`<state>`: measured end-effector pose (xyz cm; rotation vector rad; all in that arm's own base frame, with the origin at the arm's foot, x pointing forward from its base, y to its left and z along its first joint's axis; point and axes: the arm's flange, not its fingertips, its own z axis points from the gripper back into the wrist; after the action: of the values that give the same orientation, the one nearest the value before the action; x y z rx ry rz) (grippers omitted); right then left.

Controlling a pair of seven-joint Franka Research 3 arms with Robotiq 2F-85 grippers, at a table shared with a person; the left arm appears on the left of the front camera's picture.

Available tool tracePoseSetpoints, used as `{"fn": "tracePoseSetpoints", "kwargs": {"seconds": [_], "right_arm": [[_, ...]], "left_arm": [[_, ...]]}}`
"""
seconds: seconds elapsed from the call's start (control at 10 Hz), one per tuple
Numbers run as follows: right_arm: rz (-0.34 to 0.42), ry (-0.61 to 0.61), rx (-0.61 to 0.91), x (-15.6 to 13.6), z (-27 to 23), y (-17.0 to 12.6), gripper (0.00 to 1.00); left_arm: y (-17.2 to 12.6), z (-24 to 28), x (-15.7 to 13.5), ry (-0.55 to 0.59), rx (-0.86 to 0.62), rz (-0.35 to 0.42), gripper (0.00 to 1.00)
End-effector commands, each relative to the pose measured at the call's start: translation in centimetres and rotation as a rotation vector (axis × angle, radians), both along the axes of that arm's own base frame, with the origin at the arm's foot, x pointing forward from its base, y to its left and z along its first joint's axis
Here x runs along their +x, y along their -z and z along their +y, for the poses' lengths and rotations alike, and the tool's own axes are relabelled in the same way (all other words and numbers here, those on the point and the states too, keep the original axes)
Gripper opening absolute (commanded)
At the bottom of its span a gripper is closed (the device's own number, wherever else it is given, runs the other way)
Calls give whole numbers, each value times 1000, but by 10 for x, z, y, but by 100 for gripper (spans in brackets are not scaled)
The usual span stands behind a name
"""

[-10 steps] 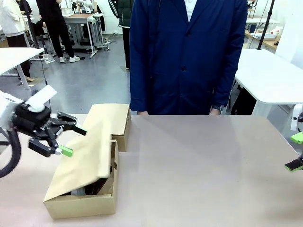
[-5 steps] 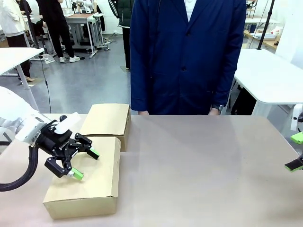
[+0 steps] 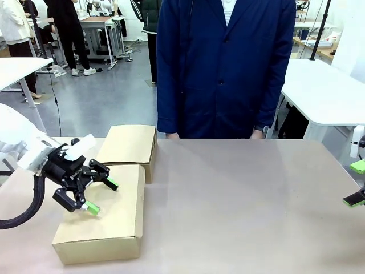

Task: Place items inside the box.
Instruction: Close the lid of the Mailer Box closest to the robot.

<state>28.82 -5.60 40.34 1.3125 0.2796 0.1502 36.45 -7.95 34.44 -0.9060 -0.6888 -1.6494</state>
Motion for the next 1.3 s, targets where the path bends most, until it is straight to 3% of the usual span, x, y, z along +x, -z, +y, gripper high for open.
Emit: {"fn": "tracePoseSetpoints", "kwargs": {"seconds": [0.0, 0.1, 0.3, 0.4, 0.6, 0.7, 0.8, 0.9, 1.0, 1.1, 1.2], "right_arm": [[12, 18, -3, 2, 1, -4, 100], [12, 18, -3, 2, 1, -4, 100], [12, 18, -3, 2, 1, -4, 100], [12, 18, -3, 2, 1, -4, 100], [12, 18, -3, 2, 1, -4, 100], [12, 18, -3, 2, 1, -4, 100], [12, 18, -3, 2, 1, -4, 100], [12, 18, -3, 2, 1, -4, 100], [12, 18, -3, 2, 1, -4, 100], [12, 18, -3, 2, 1, -4, 100], [12, 18, -3, 2, 1, -4, 100]], "left_arm": [[-43, 19, -58, -159, -130, 26, 100], [-70, 31, -58, -320, -170, 65, 100], [-98, 70, -52, -443, -237, 352, 100], [-100, 88, -43, -498, -317, 553, 100], [-82, 124, -15, -712, -388, 853, 100], [-57, 135, -5, -839, -385, 1001, 100], [-22, 140, -7, -927, -337, 1103, 100], [3, 143, -13, -974, -285, 1159, 100], [8, 155, -14, -904, -360, 1193, 100], [-3, 162, -8, -912, -243, 1043, 100], [-3, 162, -8, -912, -243, 1043, 100]]}}
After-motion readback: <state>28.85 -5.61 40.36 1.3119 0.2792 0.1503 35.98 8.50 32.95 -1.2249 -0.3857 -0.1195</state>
